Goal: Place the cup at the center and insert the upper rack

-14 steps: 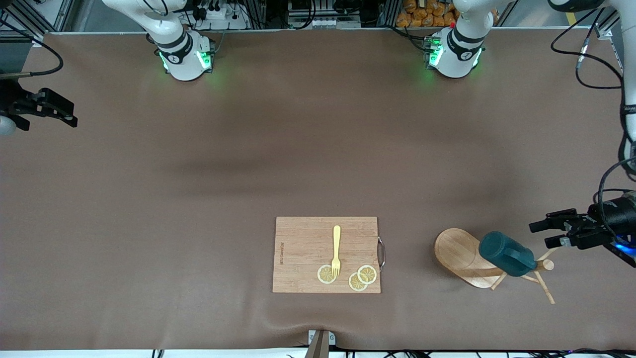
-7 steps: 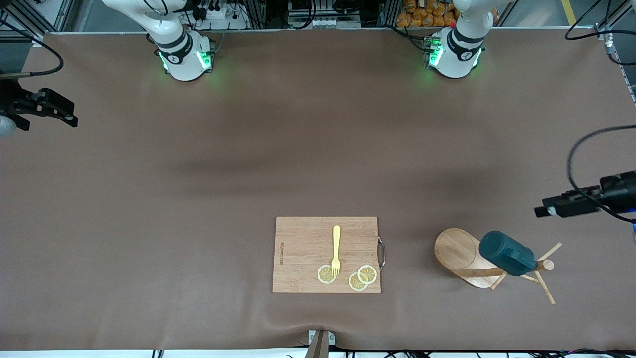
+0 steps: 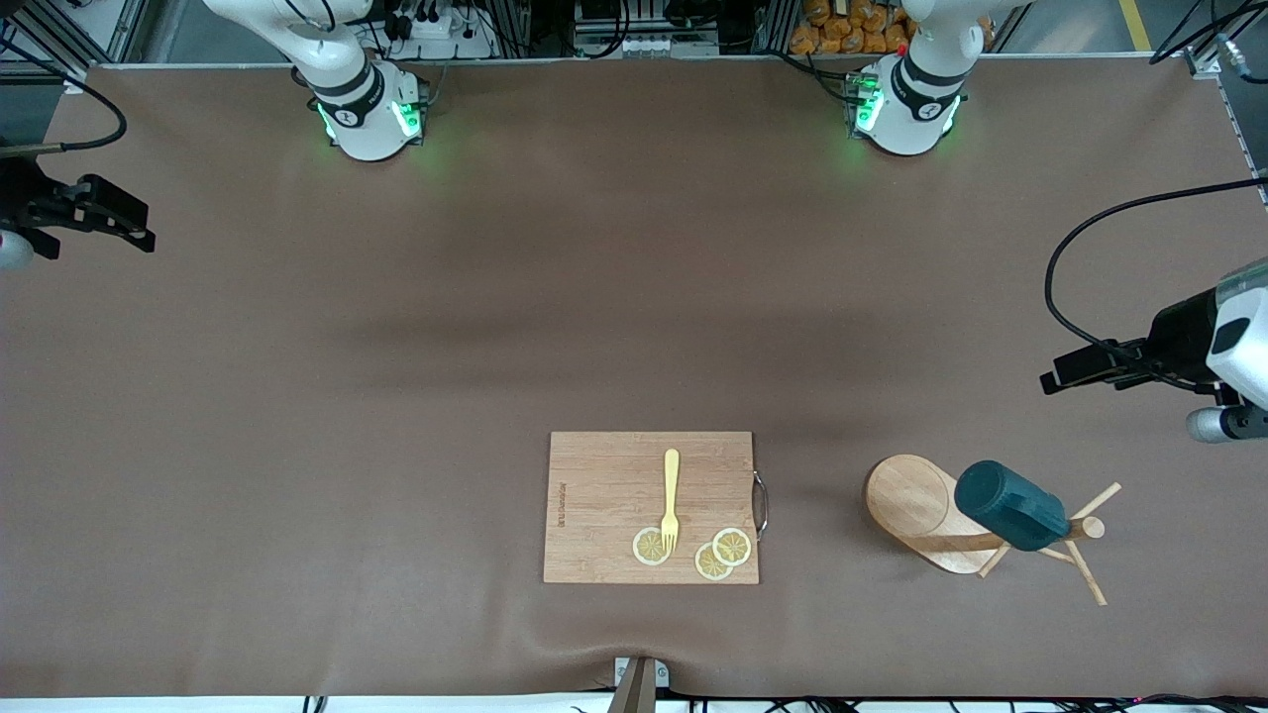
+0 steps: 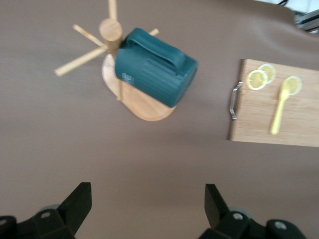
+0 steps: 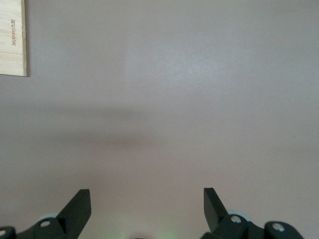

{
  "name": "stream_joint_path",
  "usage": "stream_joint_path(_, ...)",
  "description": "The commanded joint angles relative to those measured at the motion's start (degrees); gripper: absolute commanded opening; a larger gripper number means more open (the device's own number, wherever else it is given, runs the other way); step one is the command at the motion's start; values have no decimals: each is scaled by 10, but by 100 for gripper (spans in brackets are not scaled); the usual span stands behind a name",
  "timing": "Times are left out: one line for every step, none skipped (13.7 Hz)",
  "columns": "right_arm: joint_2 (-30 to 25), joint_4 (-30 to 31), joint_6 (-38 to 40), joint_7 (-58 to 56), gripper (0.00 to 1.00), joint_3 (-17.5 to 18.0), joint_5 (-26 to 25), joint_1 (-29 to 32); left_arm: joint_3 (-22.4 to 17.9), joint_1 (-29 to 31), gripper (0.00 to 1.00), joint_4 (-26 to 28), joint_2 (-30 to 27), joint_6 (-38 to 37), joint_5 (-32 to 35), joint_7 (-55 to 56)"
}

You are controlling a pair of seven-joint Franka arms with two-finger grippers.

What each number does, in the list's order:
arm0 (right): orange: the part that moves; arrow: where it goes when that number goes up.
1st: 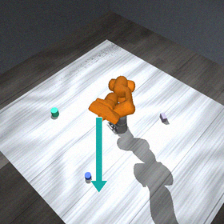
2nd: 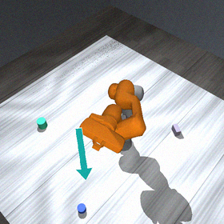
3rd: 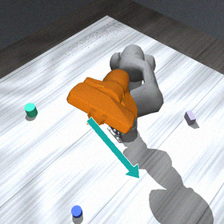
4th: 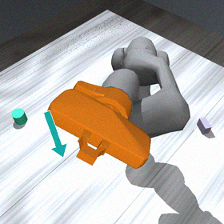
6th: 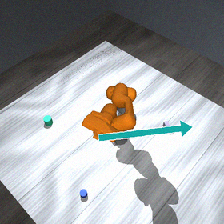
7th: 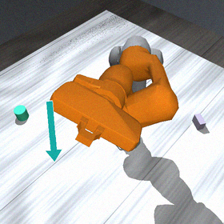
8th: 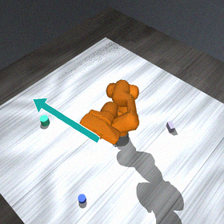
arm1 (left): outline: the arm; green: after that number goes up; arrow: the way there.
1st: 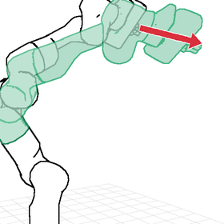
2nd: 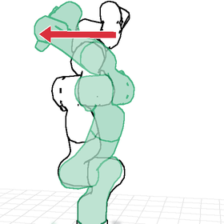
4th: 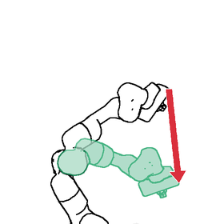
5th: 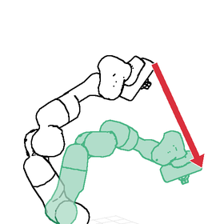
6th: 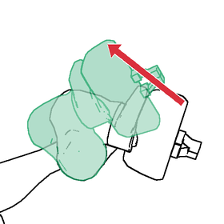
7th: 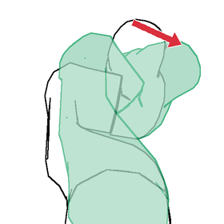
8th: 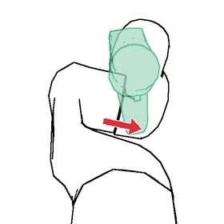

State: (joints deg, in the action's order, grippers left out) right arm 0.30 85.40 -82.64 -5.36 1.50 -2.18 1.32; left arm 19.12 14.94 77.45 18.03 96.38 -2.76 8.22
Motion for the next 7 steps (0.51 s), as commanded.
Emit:
stream_joint_path(-15, 13, -2, -2, 100, -1, 7, 2, 36, 6, 100, 37, -34, -2, 80, 0)
stream_joint_path(-15, 13, -2, -2, 100, -1, 7, 2, 42, 7, 100, 44, -43, -13, 86, 0)
stream_joint_path(-15, 13, -2, -2, 100, -1, 7, 2, 43, 8, 100, 46, -49, -22, 87, 0)
stream_joint_path(-15, 13, -2, -2, 100, -1, 7, 1, 44, 9, 100, 46, -55, -33, 87, 0)
stream_joint_path(-15, 13, -3, -2, 100, -1, 7, 2, 43, 8, 100, 46, -58, -39, 87, 0)
stream_joint_path(-15, 13, -4, -2, 100, -1, 7, 2, 43, 6, 100, 46, -62, -47, 87, 1)
stream_joint_path(-15, 13, -4, -2, 100, -1, 7, 3, 39, 1, 100, 48, -79, -60, 87, 0)
